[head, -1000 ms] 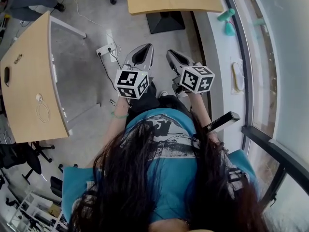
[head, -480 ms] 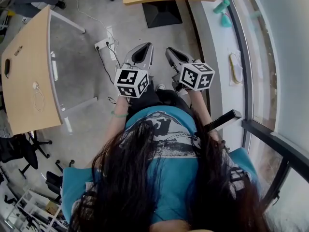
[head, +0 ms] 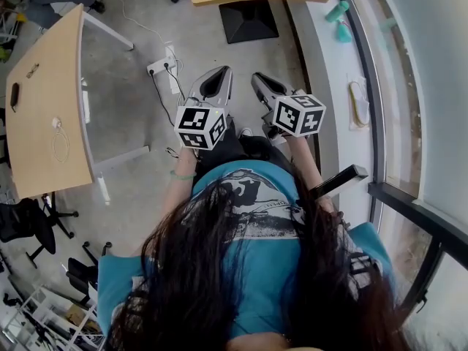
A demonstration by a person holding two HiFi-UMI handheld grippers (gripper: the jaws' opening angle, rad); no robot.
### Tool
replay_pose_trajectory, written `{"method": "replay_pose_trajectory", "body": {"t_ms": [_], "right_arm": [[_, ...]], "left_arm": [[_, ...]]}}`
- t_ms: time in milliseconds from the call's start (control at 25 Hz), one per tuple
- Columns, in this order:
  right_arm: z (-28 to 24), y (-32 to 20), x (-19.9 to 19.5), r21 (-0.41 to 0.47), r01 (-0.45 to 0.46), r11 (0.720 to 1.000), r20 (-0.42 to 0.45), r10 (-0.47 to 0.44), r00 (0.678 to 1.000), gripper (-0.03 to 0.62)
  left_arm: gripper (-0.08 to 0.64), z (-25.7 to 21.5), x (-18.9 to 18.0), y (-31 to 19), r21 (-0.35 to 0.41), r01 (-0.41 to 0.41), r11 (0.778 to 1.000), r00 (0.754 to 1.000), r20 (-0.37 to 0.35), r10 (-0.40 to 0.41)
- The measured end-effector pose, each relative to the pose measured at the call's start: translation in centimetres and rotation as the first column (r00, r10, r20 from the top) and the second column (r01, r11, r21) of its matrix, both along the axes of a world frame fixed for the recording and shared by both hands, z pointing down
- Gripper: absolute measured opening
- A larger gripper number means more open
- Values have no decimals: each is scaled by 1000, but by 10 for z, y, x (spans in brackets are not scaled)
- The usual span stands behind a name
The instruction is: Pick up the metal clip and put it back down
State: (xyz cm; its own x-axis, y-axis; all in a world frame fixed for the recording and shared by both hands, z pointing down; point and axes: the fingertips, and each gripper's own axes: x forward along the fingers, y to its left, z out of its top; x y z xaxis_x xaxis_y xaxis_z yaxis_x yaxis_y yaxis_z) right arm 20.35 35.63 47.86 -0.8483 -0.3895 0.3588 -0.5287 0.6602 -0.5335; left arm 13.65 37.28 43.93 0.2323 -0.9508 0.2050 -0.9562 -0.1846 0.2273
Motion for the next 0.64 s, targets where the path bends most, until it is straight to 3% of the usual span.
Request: {"method": "replay_pose_trajectory", "body": {"t_ms": [640], "right_arm": [[5, 5, -5, 6, 20, 1000, -13, -20, 1000, 33]], "left_arm": [[3, -4, -11, 16, 20, 29, 999, 999, 21, -30]]}}
